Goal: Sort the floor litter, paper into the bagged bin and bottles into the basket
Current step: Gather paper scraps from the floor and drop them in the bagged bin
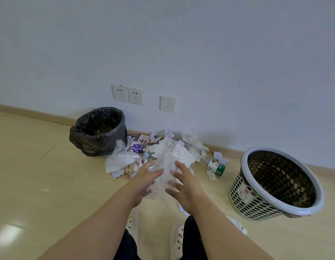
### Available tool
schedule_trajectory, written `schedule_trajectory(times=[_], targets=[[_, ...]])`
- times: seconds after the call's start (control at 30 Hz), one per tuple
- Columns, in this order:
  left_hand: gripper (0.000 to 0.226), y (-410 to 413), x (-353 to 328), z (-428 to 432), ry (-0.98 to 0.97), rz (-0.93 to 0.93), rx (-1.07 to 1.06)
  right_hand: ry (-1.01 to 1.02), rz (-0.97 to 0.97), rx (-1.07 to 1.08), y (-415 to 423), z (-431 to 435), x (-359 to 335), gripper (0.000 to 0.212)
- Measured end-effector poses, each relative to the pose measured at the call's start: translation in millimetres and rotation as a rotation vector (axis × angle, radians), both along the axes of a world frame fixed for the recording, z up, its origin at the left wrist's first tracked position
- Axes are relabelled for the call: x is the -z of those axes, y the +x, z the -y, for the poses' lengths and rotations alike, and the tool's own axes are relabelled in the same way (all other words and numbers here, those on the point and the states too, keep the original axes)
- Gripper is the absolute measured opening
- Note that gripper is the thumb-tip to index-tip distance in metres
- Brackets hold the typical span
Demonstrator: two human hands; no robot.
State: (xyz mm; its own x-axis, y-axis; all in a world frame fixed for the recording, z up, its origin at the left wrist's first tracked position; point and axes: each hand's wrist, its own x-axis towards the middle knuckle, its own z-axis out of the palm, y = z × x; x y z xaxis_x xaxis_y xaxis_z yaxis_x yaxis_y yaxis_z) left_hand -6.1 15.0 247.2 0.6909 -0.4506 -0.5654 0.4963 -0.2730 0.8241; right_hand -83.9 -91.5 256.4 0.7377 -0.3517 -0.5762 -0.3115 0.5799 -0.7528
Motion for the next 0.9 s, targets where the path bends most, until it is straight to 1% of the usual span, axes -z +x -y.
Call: schedule_trajectory(times=[0.13,0.27,0.37,0.47,0.6,0.63,0.7,0.8,0.9], targets=[[0.071,0,10,-6,0.019,0.013,0.055,-0.010,-0.018,-0.050,4,-14,4,0.026],[0.070,7,22,-17,0.002,0.064,0.017,-0.006,-0.006,-0.098,5,-23,8,0.031],[0.064,12,27,-26,0.046,0.118,-0.060,-0.026,-0.031,-0.065,9,-32,9,0.031],[0.050,23,29,-35,0.125,0.199,-0.174,-0.074,-0.099,0.001,20,-39,13,0.029],[0.023,45,31,-52,0.238,0.307,-0.264,-0.142,-0.180,0.032,40,-44,24,0.019],[0.020,52,33,-55,0.252,0.311,-0.289,-0.165,-0.195,0.027,47,-47,28,0.015],[0.020,72,40,-63,0.260,0.313,-0.352,-0.230,-0.223,0.003,63,-54,37,0.011],[0.017,108,52,-73,0.281,0.294,-0.413,-0.285,-0.230,-0.045,93,-64,54,0.018],[0.025,146,65,-79,0.254,0.298,-0.452,-0.314,-0.230,-0.081,130,-67,67,0.021]])
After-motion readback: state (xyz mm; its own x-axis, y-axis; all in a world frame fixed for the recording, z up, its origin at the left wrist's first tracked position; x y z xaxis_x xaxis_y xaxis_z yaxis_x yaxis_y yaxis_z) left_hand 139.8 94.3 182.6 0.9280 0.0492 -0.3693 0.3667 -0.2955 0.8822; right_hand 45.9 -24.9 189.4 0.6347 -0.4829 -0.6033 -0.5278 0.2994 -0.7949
